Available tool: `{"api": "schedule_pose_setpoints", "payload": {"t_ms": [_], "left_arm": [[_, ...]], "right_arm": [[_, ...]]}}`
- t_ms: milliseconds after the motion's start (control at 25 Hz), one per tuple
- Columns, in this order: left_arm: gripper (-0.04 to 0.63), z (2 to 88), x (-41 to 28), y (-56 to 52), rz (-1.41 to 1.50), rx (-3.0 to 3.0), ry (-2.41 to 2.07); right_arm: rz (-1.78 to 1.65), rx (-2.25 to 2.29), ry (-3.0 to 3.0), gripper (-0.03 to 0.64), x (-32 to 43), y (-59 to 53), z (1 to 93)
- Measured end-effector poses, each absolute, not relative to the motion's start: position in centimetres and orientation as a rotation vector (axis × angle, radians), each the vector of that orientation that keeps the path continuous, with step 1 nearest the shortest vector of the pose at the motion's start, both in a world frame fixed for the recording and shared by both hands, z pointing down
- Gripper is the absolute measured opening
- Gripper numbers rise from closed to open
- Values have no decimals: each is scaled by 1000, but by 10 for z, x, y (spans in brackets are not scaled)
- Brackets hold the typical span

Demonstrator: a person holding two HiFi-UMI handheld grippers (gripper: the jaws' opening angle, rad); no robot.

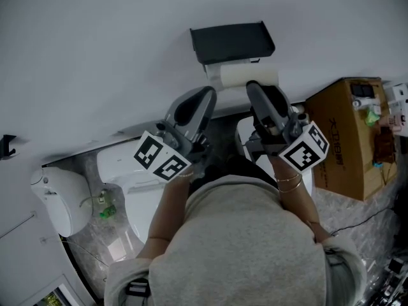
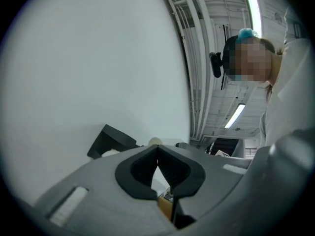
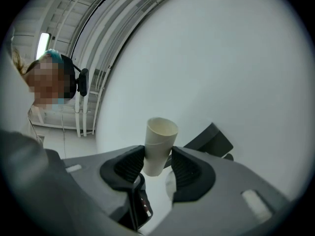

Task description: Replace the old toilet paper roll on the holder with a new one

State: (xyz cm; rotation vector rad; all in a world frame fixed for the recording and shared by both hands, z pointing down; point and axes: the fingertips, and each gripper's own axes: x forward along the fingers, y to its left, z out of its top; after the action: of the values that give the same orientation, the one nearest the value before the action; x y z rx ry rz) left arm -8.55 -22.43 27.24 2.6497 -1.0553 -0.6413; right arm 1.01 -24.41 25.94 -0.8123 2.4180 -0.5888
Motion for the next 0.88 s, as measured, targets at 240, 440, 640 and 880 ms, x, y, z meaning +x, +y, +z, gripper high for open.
{"api": "schedule_pose_setpoints", "payload": {"t_ms": [240, 440, 640, 880], "left_arm": [[8, 282, -82, -228, -568, 2649, -1061], [8, 284, -79, -228, -564, 2648, -1044], [8, 287, -76, -224, -568, 2638, -1049], [8, 293, -74, -227, -549, 2618, -1045]], "right_arm": [[-560, -845, 2446, 178, 7, -245, 263], [-564, -846, 2482, 178, 3, -244, 269], [-567, -850, 2501, 178, 3, -241, 271], [-562, -862, 2504, 178, 3, -241, 271]]}}
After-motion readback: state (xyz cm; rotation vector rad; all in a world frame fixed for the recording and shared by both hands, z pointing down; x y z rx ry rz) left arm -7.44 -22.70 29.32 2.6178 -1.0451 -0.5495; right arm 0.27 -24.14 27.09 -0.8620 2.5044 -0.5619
